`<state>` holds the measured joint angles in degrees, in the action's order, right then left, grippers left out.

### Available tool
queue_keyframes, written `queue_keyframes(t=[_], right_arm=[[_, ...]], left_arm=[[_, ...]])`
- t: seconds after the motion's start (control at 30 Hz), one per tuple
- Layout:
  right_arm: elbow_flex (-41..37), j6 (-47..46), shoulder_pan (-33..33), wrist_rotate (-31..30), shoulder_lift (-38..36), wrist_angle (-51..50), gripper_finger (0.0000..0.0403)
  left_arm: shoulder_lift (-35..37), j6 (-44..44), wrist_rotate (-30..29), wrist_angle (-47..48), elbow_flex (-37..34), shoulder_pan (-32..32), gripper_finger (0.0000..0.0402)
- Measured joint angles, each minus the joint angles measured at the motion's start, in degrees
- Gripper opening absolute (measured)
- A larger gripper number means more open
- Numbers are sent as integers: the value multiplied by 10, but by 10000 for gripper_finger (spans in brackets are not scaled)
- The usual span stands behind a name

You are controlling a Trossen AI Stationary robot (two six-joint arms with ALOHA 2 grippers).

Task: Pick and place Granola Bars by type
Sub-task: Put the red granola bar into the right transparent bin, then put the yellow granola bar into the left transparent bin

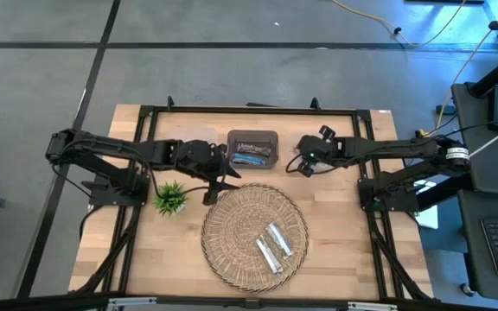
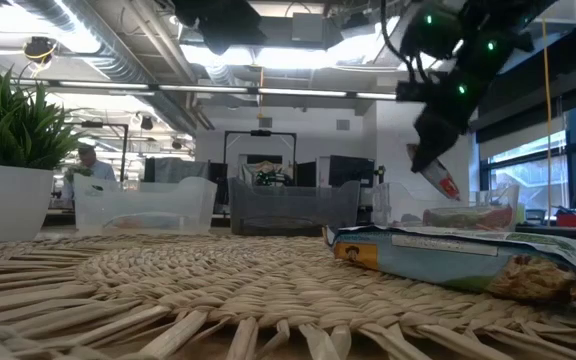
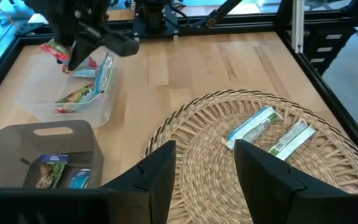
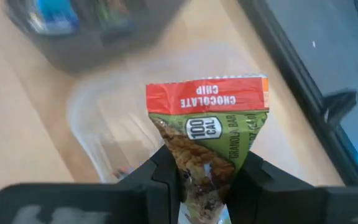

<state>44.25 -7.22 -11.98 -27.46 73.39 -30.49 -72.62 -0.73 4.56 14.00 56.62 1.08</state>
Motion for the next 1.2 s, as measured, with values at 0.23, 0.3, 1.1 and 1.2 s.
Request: queue_keyframes(t=[0.23, 0.3, 1.1, 1.2], right_arm=[[-49, 2, -12, 0, 0, 3, 94], [-54, -1, -12, 0, 0, 3, 94], [-55, -18, -12, 6, 0, 13, 152], [-55, -41, -12, 6, 0, 13, 169]], left_arm=[[0, 0, -6, 0, 0, 8, 155], [0, 0, -6, 0, 0, 8, 155], [0, -26, -5, 0, 0, 30, 153], [0, -26, -5, 0, 0, 31, 154]])
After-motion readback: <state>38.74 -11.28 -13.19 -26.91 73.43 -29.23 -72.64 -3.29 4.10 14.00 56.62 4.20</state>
